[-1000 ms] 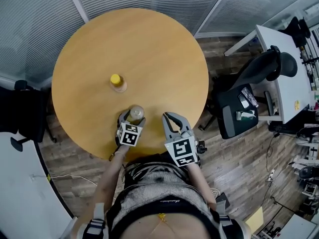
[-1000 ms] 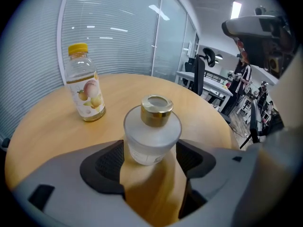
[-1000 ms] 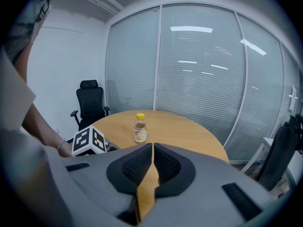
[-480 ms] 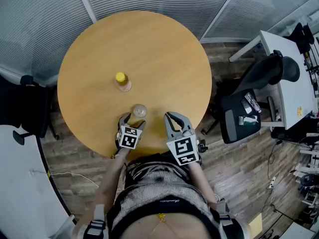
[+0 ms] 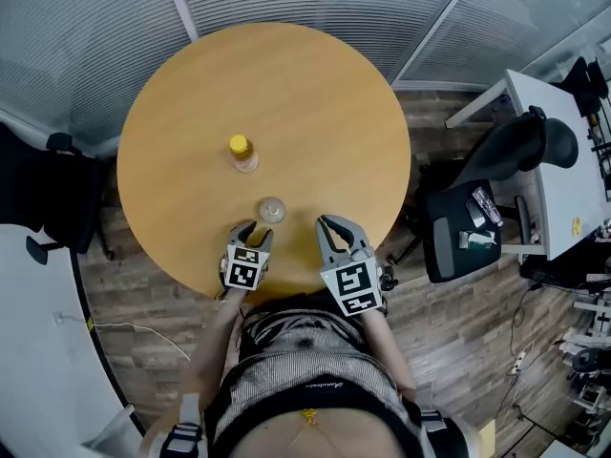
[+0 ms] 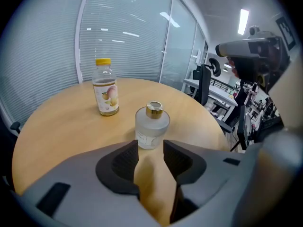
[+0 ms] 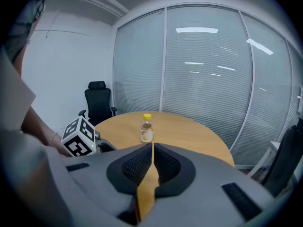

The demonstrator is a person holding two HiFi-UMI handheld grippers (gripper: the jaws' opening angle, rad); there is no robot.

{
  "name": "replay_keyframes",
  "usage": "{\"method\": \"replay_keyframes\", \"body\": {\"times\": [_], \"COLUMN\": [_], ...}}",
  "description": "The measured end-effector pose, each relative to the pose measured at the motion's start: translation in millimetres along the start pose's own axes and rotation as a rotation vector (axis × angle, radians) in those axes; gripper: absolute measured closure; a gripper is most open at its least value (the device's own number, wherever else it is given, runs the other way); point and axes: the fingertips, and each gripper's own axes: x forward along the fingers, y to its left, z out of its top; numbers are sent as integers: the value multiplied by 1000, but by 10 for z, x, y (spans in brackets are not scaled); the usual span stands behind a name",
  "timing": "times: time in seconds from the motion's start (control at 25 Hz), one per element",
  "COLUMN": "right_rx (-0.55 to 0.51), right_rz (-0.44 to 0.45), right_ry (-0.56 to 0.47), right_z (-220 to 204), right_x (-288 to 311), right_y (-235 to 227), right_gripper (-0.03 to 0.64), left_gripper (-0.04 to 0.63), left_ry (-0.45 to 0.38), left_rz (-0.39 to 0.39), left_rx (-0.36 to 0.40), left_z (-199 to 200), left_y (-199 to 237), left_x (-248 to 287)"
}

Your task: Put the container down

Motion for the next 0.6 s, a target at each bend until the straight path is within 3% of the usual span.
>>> {"method": "replay_keyframes", "body": {"times": [0.2, 0.6], "right_rx": [-17, -35], "right_rz": [34, 118], "right_ry": [2, -11], "right_z": [-18, 25], "right_x": [24, 116], "right_y": [15, 135], "right_gripper": [592, 592], "left_gripper": [525, 574], "left_ry": [-52, -171], "left_rz": [21, 12], "left_rx": [-34, -89], "left_z": [79, 519], "left_y": [-36, -162], "left_x": [-126, -490]}}
